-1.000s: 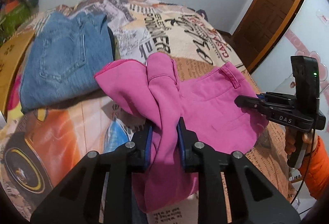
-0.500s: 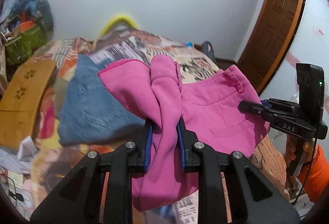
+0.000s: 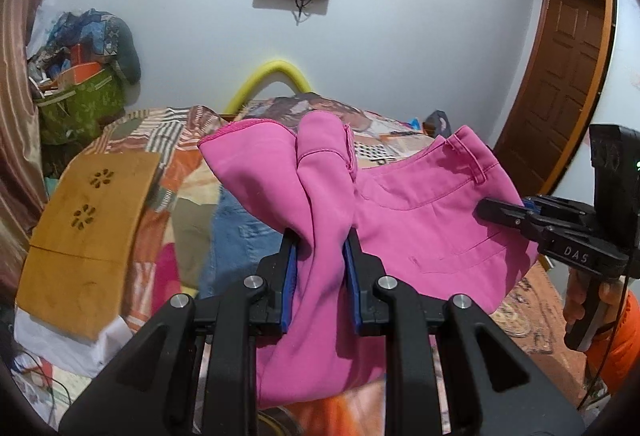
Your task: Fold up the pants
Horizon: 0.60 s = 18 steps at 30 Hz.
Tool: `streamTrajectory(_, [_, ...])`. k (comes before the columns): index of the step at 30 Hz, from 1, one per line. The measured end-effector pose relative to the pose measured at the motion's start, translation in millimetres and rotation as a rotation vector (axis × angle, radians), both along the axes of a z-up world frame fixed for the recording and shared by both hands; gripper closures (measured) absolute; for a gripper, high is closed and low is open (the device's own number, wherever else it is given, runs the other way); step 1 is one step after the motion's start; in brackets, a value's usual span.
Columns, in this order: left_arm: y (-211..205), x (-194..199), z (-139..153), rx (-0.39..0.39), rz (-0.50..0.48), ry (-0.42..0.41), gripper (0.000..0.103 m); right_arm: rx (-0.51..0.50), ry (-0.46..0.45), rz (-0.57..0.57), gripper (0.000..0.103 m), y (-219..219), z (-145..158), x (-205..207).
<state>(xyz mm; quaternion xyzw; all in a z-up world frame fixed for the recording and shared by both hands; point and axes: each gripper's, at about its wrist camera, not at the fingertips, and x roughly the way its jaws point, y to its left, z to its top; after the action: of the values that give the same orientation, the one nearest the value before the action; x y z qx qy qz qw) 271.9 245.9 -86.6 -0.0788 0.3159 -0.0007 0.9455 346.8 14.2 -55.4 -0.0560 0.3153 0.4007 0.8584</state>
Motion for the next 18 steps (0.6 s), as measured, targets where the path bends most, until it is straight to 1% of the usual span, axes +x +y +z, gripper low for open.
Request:
streamTrajectory(4, [21, 15, -17, 0.005, 0.011, 0.026, 0.082, 0.004, 0.002, 0.002, 0.088, 24, -6, 12])
streamTrajectory(7, [34, 31, -34, 0.03, 0.021, 0.053, 0.081, -0.007, 0.006, 0.002, 0.088, 39, -16, 22])
streamTrajectory(13, [56, 56, -67, 0.053, 0.03, 0.074, 0.081, -0.045, 0.036, 0.011, 0.088, 70, -49, 46])
streamTrajectory(18, [69, 78, -105, 0.041, 0.036, 0.127, 0.081, -0.077, 0.056, 0.011, 0.088, 87, -77, 62])
